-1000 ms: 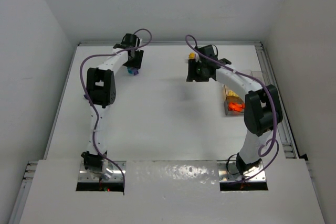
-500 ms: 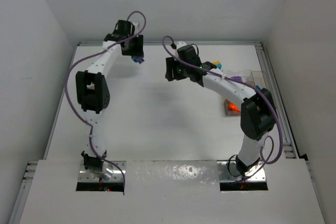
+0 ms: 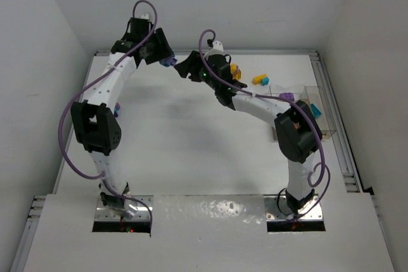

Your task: Sort the legos into containers by color

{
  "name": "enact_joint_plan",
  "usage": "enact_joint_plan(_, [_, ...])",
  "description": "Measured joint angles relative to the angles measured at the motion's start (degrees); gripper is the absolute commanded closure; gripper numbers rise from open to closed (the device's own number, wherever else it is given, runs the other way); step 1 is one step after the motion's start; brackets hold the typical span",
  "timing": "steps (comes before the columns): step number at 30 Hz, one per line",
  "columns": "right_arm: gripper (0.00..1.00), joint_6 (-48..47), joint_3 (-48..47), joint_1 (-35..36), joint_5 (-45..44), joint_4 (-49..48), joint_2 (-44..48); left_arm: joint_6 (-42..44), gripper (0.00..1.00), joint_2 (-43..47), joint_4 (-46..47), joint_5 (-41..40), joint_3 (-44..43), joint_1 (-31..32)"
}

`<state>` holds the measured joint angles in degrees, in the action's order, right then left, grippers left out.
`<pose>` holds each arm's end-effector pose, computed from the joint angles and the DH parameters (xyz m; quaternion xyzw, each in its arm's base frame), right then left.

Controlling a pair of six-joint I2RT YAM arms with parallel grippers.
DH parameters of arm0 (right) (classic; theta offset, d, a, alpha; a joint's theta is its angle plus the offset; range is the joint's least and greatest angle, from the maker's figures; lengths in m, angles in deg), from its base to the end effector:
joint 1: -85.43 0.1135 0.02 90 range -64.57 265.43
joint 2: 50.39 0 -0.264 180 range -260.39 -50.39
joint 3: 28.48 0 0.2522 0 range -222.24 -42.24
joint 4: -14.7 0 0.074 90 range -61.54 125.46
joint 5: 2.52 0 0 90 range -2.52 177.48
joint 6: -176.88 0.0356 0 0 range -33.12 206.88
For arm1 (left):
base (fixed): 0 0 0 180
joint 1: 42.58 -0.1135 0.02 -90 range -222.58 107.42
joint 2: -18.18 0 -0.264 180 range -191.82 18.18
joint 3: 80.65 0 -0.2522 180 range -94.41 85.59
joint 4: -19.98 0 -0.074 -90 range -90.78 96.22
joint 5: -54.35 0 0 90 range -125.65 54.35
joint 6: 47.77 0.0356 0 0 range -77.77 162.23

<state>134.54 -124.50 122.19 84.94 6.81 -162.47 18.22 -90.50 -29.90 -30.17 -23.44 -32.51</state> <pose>0.3775 0.2800 0.2728 0.0862 0.7507 0.4275 0.4962 0.4306 -0.0799 0.3611 -0.0863 0.8851 -0.1741 0.4228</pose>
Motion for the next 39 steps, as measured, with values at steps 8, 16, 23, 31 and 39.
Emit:
enact_joint_plan(8, [0.37, 1.0, -1.3, 1.4, -0.1, -6.5, -1.0, -2.8, 1.00, -2.5, -1.2, 0.1, 0.9, 1.1])
enact_joint_plan(16, [0.38, 2.5, -3.7, 2.0, -2.1, -4.1, -3.3, -3.4, 1.00, -2.5, -1.0, 0.1, 0.9, 1.1])
enact_joint_plan(23, [0.37, 3.6, -5.2, 2.1, -5.2, -0.7, -3.8, -3.4, 1.00, -2.5, -1.0, 0.4, 0.9, 1.1])
enact_joint_plan(31, [0.46, 5.1, -8.8, 2.1, -6.0, 0.3, -8.0, -3.5, 1.00, -2.5, -0.9, 1.7, 1.0, 1.2])
enact_joint_plan(39, [0.82, 5.9, -9.2, 2.1, -7.1, 0.3, -8.8, -3.6, 1.00, -2.5, -0.8, 1.8, 1.0, 1.2])
